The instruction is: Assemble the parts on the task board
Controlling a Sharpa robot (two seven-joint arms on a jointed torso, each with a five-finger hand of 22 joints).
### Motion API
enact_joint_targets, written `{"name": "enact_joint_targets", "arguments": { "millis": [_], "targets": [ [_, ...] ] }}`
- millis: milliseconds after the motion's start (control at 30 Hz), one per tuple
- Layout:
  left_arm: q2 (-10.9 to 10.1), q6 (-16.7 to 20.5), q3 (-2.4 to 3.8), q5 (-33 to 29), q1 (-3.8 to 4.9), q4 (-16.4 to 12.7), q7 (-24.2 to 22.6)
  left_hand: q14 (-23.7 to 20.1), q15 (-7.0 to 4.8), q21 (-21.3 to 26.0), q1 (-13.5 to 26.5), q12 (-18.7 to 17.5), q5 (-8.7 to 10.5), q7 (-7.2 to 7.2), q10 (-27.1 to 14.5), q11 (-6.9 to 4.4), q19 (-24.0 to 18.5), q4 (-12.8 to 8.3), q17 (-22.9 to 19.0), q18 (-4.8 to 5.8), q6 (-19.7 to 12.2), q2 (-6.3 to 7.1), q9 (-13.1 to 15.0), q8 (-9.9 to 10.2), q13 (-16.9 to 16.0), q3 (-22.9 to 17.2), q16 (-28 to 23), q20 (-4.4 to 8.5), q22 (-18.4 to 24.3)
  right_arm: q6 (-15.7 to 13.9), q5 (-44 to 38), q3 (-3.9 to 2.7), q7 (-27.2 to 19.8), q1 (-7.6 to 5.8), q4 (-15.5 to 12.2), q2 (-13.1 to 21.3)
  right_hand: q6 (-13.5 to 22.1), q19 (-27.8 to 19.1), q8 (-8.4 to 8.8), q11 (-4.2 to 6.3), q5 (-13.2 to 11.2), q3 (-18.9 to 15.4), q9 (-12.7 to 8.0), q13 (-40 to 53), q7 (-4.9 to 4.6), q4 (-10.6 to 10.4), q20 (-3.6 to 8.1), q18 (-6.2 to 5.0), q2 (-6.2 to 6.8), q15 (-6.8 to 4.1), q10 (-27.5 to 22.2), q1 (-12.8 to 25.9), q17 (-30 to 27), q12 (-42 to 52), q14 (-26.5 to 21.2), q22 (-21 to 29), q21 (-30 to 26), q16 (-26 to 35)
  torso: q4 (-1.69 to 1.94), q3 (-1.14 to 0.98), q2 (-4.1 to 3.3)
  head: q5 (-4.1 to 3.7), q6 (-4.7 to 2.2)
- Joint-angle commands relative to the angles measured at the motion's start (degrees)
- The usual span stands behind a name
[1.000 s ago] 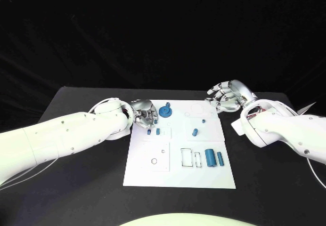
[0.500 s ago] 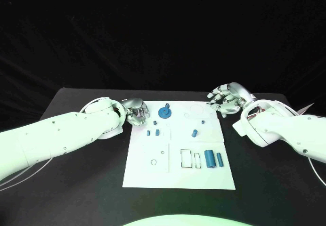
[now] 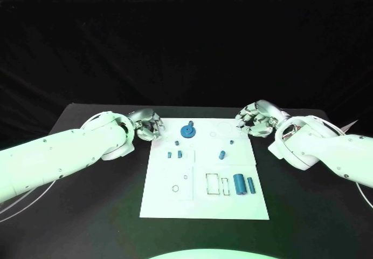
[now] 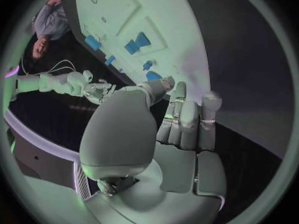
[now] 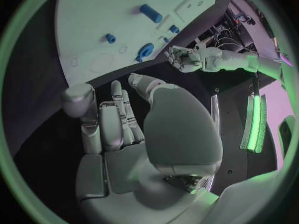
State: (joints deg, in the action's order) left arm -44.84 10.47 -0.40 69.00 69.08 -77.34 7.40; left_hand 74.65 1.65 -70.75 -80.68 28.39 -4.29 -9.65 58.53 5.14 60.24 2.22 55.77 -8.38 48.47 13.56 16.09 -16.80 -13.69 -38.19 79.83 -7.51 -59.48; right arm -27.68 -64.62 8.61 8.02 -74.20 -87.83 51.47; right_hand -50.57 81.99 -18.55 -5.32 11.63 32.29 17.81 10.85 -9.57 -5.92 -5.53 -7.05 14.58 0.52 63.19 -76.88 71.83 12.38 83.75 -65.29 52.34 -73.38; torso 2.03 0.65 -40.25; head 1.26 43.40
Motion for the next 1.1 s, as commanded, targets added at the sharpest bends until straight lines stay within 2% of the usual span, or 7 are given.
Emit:
{"name": "enact_joint_targets", "arguments": {
  "millis": [33,133,233,333,533,833,1100],
  "targets": [
    [-1.4,5.0,0.27,-15.5,0.1,-1.4,-6.9,-1.4,0.25,1.4,-0.1,0.0,0.05,-0.35,-0.3,0.61,-1.9,0.1,-2.4,0.06,1.3,-0.62,0.2,-0.6,-0.1,-0.2,-1.0,-0.18,1.8,6.2,-10.0,0.01,0.5,0.13,-0.1,-0.2,-0.8,0.6,0.41,0.11,-0.5,0.5,-0.1,-0.6,0.24,0.3,0.11,1.11,0.36,-0.33,0.7,-0.4,1.2,-0.8,2.6,-1.9,2.6,-1.4,-0.01,-0.07,-0.06,-1.17,-0.23],
    [-3.2,6.0,0.47,-27.1,0.16,-3.0,-12.1,-10.0,1.01,8.9,0.2,-1.0,0.08,-0.96,-3.1,1.55,-11.7,0.2,-15.7,-2.09,1.4,-0.62,0.0,-0.6,0.3,-0.3,-7.8,-0.88,11.3,8.4,-15.0,0.04,1.1,0.29,0.0,-0.7,-1.0,0.7,0.79,0.22,-0.6,0.7,-0.3,-1.2,0.52,0.6,0.19,1.32,0.64,-0.38,0.8,-0.4,2.0,-1.6,2.8,-3.2,4.2,-2.2,0.04,-0.11,-0.02,-1.99,-0.28],
    [-5.1,5.6,0.59,-40.7,0.2,-4.6,-17.6,-14.5,1.3,10.4,-0.1,-1.0,0.06,-1.27,-3.9,1.88,-12.7,-0.2,-22.2,-2.15,1.1,-1.06,-0.3,-0.5,0.4,-0.1,-11.8,-1.21,12.1,10.5,-20.0,0.09,2.1,0.72,0.4,-1.4,-1.0,0.6,1.19,0.14,-0.6,0.7,-0.4,-1.8,0.65,0.7,0.21,1.36,1.07,-0.28,0.5,-0.1,2.4,-2.6,2.9,-3.7,4.6,-2.6,-0.01,-0.06,-0.08,-2.7,-0.44],
    [-6.3,4.5,0.63,-48.4,0.21,-5.8,-20.8,-16.0,1.54,11.6,-0.1,-1.1,0.05,-1.47,-4.7,2.15,-13.4,-0.4,-23.3,-2.16,1.0,-1.37,-0.4,-0.5,0.7,0.3,-13.8,-1.38,12.7,11.9,-23.5,0.14,3.2,1.16,1.0,-2.1,-0.9,0.5,1.55,0.01,-0.6,0.6,-0.5,-2.3,0.66,0.8,0.2,1.37,1.38,-0.14,-0.1,0.1,2.4,-3.4,2.9,-3.9,4.8,-2.8,0.06,-0.01,-0.1,-3.2,-0.41],
    [-7.8,2.8,0.65,-55.3,0.2,-7.6,-24.1,-17.2,1.73,13.6,0.2,-1.0,0.04,-1.65,-5.1,2.33,-14.1,-0.4,-24.9,-2.18,0.7,-1.73,-0.6,-0.6,1.0,1.3,-16.7,-1.56,13.9,12.9,-28.7,0.22,5.1,1.96,2.1,-3.4,-0.6,-0.1,2.33,-0.16,-0.6,-0.3,-0.8,-3.2,0.63,1.3,0.07,1.22,1.71,0.04,-1.4,0.3,2.1,-4.7,2.7,-3.8,4.1,-2.5,0.11,0.01,-0.09,-3.7,-0.4],
    [-8.5,1.8,0.65,-58.2,0.19,-8.6,-25.8,-17.5,1.76,14.5,0.2,-0.9,0.04,-1.7,-5.1,2.37,-14.2,-0.5,-25.6,-2.18,0.6,-1.87,-0.7,-0.6,1.1,1.9,-17.9,-1.62,14.5,13.0,-31.2,0.25,6.3,2.49,2.9,-4.5,-0.8,-0.2,2.54,-0.37,-0.6,-0.9,-0.8,-3.5,0.44,1.5,-0.01,1.26,1.64,0.2,-1.9,0.3,2.4,-5.2,2.7,-4.2,4.4,-2.8,0.05,0.04,-0.1,-3.83,-0.3],
    [-8.9,1.6,0.65,-59.5,0.19,-8.8,-26.4,-17.5,1.78,14.8,0.2,-0.8,0.03,-1.73,-5.1,2.38,-14.2,-0.5,-25.8,-2.17,0.5,-1.93,-0.7,-0.6,1.1,2.0,-18.2,-1.63,14.7,13.3,-31.4,0.26,6.4,3.05,3.4,-5.3,-1.8,0.1,2.45,-0.34,-0.5,-0.7,-0.8,-3.7,0.46,1.7,-0.05,1.42,0.83,0.25,-0.7,0.0,2.8,-5.0,2.9,-5.2,5.8,-3.4,0.09,0.01,-0.05,-3.7,-0.11]
  ]
}}
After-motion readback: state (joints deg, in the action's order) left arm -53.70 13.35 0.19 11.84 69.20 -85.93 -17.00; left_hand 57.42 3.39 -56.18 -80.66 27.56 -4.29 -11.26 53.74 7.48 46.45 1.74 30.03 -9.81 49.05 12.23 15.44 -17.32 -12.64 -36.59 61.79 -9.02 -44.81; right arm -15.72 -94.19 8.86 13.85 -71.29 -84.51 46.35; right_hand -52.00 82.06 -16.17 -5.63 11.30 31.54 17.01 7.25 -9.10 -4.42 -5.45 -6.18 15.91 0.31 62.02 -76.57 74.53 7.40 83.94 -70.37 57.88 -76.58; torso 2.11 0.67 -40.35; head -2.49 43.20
